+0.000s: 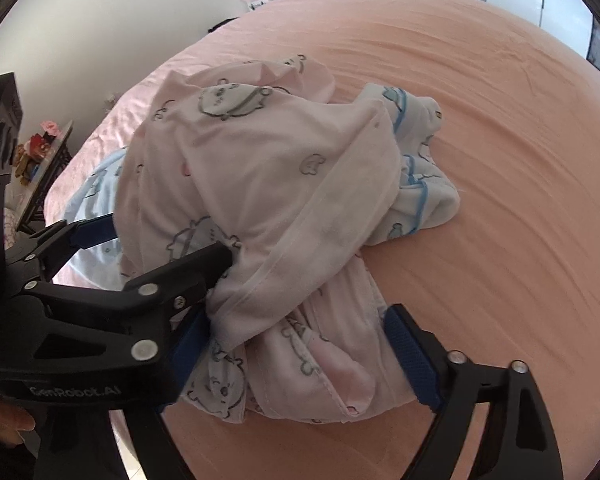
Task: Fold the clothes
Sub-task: 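Close the left gripper on the pink garment while the right gripper grasps it too, then lift the pink garment off the heap with both grippers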
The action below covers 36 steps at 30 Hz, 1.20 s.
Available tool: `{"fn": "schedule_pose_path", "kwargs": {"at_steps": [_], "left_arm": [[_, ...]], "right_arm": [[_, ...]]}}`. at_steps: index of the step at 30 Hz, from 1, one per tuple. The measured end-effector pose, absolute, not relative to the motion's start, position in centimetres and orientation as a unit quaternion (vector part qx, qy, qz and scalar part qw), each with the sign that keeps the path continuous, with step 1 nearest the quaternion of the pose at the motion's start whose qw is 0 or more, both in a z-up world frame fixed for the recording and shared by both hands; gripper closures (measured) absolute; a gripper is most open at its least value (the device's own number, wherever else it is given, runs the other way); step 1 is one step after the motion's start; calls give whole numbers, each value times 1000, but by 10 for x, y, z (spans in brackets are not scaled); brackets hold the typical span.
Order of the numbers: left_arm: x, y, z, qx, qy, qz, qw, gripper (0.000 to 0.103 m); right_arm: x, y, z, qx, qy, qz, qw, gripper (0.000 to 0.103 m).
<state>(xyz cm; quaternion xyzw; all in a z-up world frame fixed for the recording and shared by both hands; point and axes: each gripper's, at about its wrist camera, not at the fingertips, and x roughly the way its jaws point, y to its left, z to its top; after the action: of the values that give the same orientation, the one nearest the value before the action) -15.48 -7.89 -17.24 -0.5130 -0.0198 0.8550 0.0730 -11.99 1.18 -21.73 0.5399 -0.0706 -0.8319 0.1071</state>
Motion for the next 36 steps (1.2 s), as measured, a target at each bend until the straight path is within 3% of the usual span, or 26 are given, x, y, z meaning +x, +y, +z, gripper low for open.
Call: {"fn": "schedule_pose_path", "kwargs": {"at_steps": [1, 3, 8, 11, 13, 16, 20, 36], "left_arm": [[-155, -80, -171, -512, -18, 855, 81, 6], [-152, -84, -167, -509, -29, 857, 82, 22], [-148, -87, -160, -506, -41, 856, 93, 48], [-144, -90, -155, -505, -59, 856, 101, 58], [-142, -92, -154, -505, -68, 855, 103, 59], [-140, -95, -151, -505, -82, 853, 105, 65], [-136, -99, -141, -505, -105, 848, 124, 70], [-117, -106, -82, -467, -129, 847, 218, 71]], "right_arm": [[-119, 11, -215, 535, -67, -835, 107, 20], [-118, 8, -213, 529, -66, -838, 116, 28], [-119, 0, -212, 529, -57, -838, 125, 37], [-123, -5, -216, 528, -60, -838, 126, 40], [-127, -14, -218, 528, -56, -838, 126, 44], [-115, -8, -216, 523, -57, -840, 135, 60], [-113, -6, -209, 519, -62, -840, 147, 75], [-85, 19, -157, 471, -99, -856, 188, 78]]}}
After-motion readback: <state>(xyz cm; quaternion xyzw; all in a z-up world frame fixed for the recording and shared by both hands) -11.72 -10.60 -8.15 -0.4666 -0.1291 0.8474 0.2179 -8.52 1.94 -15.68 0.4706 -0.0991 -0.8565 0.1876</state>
